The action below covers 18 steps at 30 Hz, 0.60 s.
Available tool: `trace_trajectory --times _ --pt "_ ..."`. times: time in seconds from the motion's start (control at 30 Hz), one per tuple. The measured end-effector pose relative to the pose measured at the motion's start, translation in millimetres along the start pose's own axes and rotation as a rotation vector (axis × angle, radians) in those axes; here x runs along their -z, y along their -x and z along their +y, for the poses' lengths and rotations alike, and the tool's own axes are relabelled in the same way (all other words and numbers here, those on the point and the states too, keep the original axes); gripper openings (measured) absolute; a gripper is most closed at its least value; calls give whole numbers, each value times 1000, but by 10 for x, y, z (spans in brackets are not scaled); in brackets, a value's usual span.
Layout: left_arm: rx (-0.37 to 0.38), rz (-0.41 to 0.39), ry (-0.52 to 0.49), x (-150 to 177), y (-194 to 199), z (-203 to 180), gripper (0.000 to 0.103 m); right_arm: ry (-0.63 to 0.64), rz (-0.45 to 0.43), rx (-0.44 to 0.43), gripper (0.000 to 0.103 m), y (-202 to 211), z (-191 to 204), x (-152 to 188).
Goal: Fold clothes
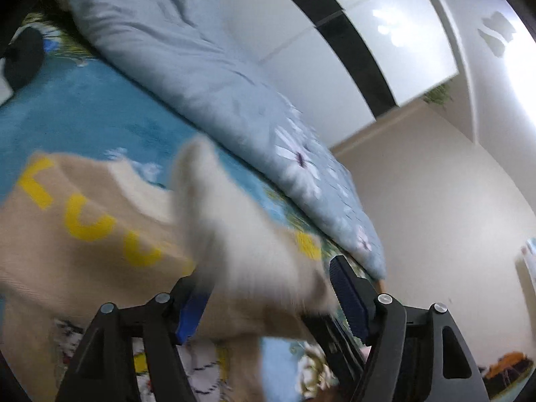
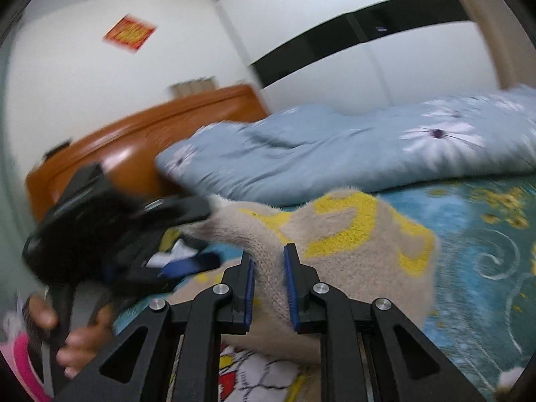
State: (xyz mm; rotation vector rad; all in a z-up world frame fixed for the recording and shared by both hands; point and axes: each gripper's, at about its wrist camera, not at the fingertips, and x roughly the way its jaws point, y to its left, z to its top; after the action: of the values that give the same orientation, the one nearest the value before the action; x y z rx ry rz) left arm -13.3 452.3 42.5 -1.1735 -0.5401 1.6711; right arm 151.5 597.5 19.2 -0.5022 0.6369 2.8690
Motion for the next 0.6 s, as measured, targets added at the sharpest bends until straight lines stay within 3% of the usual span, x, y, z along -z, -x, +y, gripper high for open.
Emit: trace_trajectory --times 0.1,0.13,0.17,0.23,0.27,0.37,0.47,0.6 --pt "-28 -57 46 -38 148 202 71 60 43 -27 18 -124 165 37" --pt "-34 -73 46 -44 184 242 66 80 58 -37 18 -165 220 49" --pt "-40 -90 47 -49 221 282 59 100 72 -46 18 -207 275 61" --pt "-98 -96 19 -75 254 340 21 140 101 -64 18 -289 385 86" --pt "-129 -96 5 -87 260 359 17 147 109 -70 20 -315 410 91" --pt "-152 -100 -42 -133 301 389 14 128 109 -76 23 -340 381 77" --pt "-257 -151 -165 -209 388 363 13 108 110 -82 38 -364 353 64" --pt "-374 -125 -169 -317 374 694 13 6 107 3 45 -318 70 74"
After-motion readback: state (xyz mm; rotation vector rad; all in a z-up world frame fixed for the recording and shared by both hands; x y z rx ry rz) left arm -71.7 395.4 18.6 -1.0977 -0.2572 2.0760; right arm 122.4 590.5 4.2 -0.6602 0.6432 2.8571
